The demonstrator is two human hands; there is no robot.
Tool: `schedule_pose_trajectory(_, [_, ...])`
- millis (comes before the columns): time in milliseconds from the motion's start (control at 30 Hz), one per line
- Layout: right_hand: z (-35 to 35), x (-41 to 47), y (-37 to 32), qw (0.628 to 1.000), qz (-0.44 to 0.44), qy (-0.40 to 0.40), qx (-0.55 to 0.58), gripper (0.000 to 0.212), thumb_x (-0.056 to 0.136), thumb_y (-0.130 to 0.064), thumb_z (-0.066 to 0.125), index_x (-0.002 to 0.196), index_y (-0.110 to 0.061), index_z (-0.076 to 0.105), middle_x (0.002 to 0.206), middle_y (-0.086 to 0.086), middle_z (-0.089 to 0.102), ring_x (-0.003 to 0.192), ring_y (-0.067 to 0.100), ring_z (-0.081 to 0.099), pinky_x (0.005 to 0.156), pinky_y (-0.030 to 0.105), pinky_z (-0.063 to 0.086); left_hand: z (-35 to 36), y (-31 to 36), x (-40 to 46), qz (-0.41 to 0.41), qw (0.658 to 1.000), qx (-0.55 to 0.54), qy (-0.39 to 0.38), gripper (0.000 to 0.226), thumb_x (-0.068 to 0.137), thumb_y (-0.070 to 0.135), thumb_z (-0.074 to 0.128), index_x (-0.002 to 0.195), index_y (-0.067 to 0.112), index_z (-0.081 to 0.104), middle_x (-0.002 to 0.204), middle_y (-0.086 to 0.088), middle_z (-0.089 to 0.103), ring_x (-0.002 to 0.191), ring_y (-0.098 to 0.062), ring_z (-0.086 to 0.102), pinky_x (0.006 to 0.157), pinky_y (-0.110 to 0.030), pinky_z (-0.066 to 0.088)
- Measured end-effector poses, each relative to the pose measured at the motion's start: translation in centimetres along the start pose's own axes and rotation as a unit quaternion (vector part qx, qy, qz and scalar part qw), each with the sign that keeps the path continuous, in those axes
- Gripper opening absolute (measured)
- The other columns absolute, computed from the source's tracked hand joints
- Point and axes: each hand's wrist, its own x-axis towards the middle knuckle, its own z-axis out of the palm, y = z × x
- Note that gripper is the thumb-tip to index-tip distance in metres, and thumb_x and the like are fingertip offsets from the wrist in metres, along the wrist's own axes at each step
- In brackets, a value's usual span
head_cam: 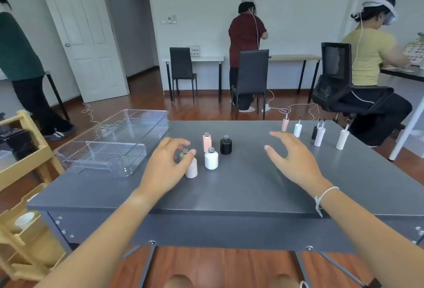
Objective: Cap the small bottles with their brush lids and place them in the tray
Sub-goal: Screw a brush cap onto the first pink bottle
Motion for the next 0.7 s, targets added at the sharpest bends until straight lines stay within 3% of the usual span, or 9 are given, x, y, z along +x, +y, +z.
schedule_pose_trajectory(233, [0.5, -0.6, 1.4, 0.999, 0.029, 0.018, 0.031, 0.037, 0.088, -0.041, 0.052, 0.124, -0.032, 0.050, 0.131, -0.013, 0.050, 0.098, 0.009, 0.050, 0.080, 0.026, 0.036, 1.2, -0.2, -1.5, -0.045, 0.998, -0.038, 0.039, 0.024, 0.075, 0.037, 0.068, 0.097, 0.039, 0.058, 0.093, 0.016, 0.053, 0.074, 0.000, 0.050, 0.066, 0.001, 0.034])
schedule_pose_trajectory(400, [0.6, -0.5, 2.3, 0.996, 0.046, 0.039, 0.063, 0.035, 0.087, -0.041, 0.053, 0.122, -0.034, 0.051, 0.127, -0.014, 0.051, 0.111, 0.010, 0.050, 0.085, 0.026, 0.037, 1.6, -0.4, -1.8, -0.035, 0.998, -0.031, 0.046, 0.031, 0.070, 0.038, 0.070, 0.098, 0.040, 0.057, 0.093, 0.016, 0.051, 0.072, 0.001, 0.051, 0.067, 0.002, 0.033])
schedule_pose_trajectory(500, [0.6, -0.2, 2.5, 0.993, 0.059, 0.058, 0.081, 0.034, 0.086, -0.041, 0.054, 0.120, -0.034, 0.052, 0.121, -0.016, 0.051, 0.107, 0.009, 0.051, 0.086, 0.027, 0.038, 1.7, -0.5, -1.8, -0.034, 0.998, -0.025, 0.044, 0.032, 0.070, 0.035, 0.072, 0.099, 0.039, 0.057, 0.094, 0.015, 0.051, 0.073, 0.001, 0.052, 0.068, 0.001, 0.034])
schedule_pose_trajectory(600, [0.2, 0.3, 2.9, 0.979, 0.109, 0.121, 0.122, 0.029, 0.086, -0.037, 0.056, 0.115, -0.031, 0.055, 0.111, -0.015, 0.057, 0.094, 0.012, 0.056, 0.083, 0.031, 0.043, 1.7, -0.6, -1.8, -0.036, 0.998, -0.021, 0.042, 0.033, 0.071, 0.032, 0.073, 0.100, 0.037, 0.058, 0.093, 0.015, 0.051, 0.072, 0.003, 0.052, 0.068, 0.001, 0.034])
schedule_pose_trajectory(700, [-0.7, 1.1, 3.9, 0.949, 0.186, 0.199, 0.157, 0.029, 0.085, -0.034, 0.056, 0.113, -0.025, 0.054, 0.102, -0.006, 0.061, 0.074, 0.006, 0.054, 0.067, 0.027, 0.039, 1.7, -0.6, -1.9, -0.042, 0.998, -0.021, 0.038, 0.034, 0.071, 0.033, 0.073, 0.100, 0.039, 0.057, 0.092, 0.015, 0.051, 0.072, 0.002, 0.052, 0.068, 0.002, 0.034])
